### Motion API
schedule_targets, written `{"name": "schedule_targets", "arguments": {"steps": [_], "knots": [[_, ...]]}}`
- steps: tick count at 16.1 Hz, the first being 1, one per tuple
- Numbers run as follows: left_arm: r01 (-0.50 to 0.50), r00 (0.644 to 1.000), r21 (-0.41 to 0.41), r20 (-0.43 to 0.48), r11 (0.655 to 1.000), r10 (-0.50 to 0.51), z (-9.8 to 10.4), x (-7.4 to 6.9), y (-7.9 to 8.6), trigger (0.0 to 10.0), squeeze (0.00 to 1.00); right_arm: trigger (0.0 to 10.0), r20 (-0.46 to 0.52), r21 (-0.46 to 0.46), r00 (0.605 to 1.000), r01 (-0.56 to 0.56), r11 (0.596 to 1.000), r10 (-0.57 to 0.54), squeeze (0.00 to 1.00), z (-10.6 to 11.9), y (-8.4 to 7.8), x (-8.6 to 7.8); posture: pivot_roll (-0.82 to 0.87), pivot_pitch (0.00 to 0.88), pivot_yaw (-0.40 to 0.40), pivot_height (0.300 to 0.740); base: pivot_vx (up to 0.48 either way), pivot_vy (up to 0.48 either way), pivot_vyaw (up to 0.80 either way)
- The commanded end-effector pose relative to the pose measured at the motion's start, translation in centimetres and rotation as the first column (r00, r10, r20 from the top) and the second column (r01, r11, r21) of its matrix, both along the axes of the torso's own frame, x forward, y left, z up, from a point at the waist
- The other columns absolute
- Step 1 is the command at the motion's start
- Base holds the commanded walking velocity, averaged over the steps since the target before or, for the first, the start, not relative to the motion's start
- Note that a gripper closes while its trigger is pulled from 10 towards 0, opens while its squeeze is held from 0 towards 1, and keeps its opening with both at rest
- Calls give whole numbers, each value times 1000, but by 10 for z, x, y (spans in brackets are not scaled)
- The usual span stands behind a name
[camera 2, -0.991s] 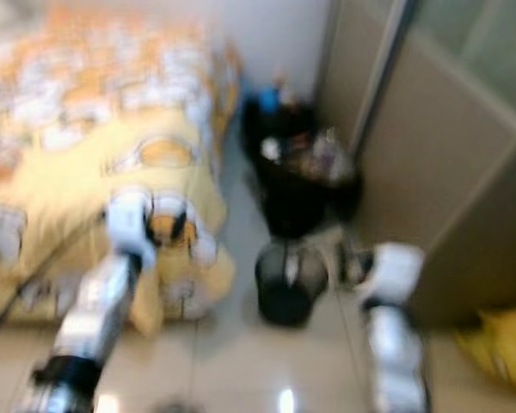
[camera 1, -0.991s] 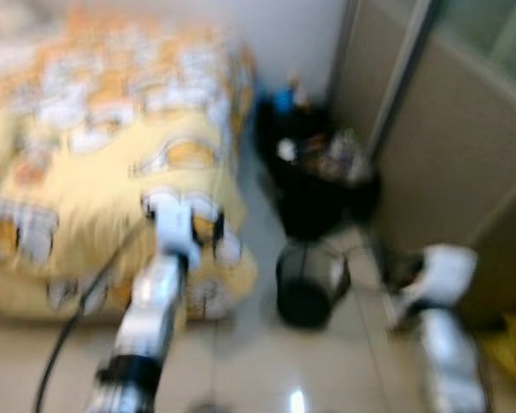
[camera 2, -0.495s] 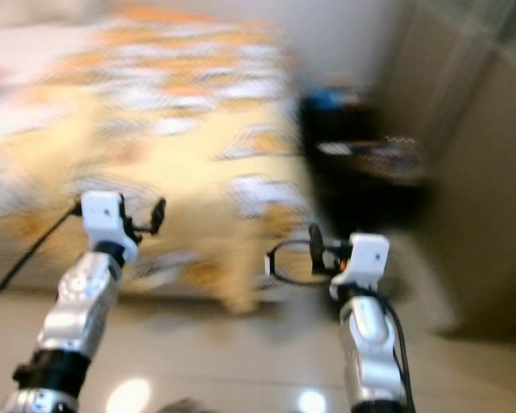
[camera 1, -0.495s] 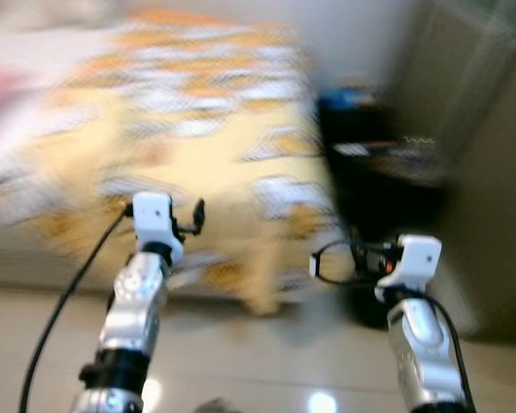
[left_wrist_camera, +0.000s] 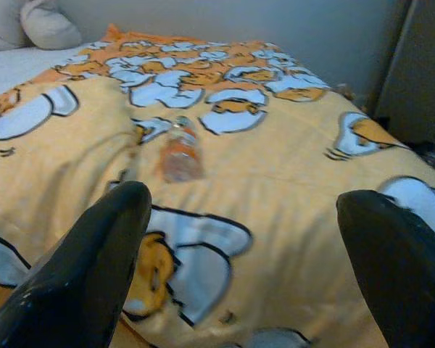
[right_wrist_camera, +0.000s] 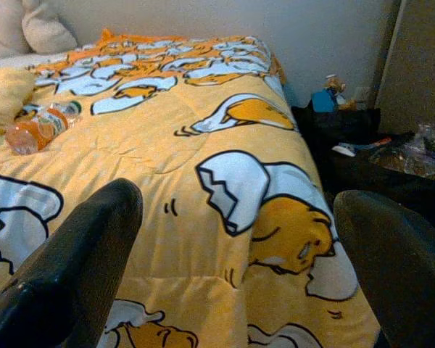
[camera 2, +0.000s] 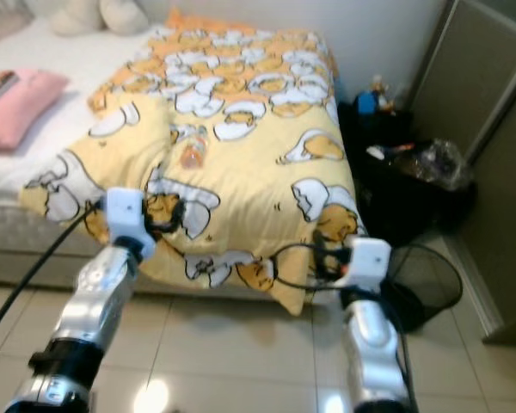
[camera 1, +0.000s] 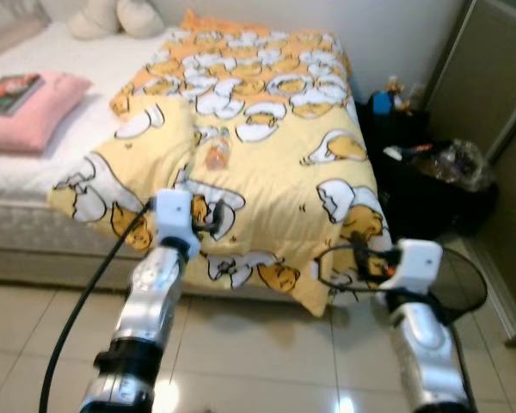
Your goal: Clean up the room
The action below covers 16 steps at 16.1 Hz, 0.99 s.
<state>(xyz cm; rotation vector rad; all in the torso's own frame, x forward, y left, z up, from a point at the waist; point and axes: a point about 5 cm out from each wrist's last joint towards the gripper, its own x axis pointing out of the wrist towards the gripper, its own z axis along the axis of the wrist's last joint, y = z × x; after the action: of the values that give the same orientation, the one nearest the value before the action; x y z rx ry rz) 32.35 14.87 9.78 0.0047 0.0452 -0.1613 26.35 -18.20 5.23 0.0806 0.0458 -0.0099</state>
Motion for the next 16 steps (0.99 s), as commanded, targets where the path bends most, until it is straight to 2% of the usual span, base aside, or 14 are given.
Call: {"name": "schedule_targets", "arguments": {"steps": [1,10,14,16], "knots": [[-27,1000,13,-8,1000,27,-1,1,11,10000,0,10000,24,11,999,-26,1000,25,0,5,10,5,35,0,17,740,450,0,0],[-27,999,8,-26,1000,27,-6,5,8,10000,0,10000,1,-3,998,-58,998,58,0,0,16,1,25,0,9,740,450,0,0],[1,1000,-12,-30,1000,-1,-3,11,7,10000,0,10000,2,-6,999,-46,999,46,0,0,14,3,21,0,21,740,450,0,0],[-4,1000,0,-29,1000,4,3,21,8,10000,0,10000,19,5,999,-30,1000,30,0,3,17,10,11,0,47,740,450,0,0]]}}
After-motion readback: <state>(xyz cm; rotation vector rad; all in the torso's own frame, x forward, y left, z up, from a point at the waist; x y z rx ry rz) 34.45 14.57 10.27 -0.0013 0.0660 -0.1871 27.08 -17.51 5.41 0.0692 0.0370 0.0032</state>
